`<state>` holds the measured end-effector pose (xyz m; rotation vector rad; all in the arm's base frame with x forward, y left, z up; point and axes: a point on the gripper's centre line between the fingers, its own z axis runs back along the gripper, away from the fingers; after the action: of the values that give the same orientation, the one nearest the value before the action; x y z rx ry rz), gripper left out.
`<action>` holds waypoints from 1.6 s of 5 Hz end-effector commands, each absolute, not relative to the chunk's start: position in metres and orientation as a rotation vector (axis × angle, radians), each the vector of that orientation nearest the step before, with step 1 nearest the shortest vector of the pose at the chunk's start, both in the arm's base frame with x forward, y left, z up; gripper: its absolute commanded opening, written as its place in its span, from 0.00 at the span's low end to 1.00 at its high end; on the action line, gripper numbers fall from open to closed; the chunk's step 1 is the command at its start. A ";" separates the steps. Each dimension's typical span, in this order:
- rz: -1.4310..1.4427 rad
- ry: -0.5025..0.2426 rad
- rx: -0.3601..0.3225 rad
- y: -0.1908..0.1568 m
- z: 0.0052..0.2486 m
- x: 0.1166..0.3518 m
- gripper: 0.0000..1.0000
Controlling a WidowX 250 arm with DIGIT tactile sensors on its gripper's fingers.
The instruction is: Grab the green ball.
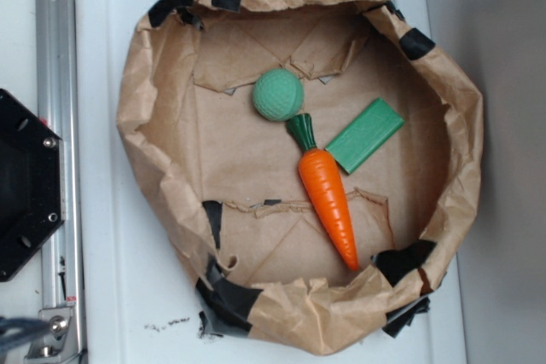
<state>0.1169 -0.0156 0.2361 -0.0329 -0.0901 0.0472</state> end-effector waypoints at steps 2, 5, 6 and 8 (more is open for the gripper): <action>-0.084 -0.151 -0.047 0.008 0.211 0.167 1.00; -0.399 -0.230 -0.004 0.027 0.117 0.263 1.00; -0.458 -0.135 0.117 0.037 0.073 0.266 1.00; -0.617 -0.067 0.112 0.033 0.025 0.270 1.00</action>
<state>0.2656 0.0423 0.0206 0.0999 -0.0445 -0.5922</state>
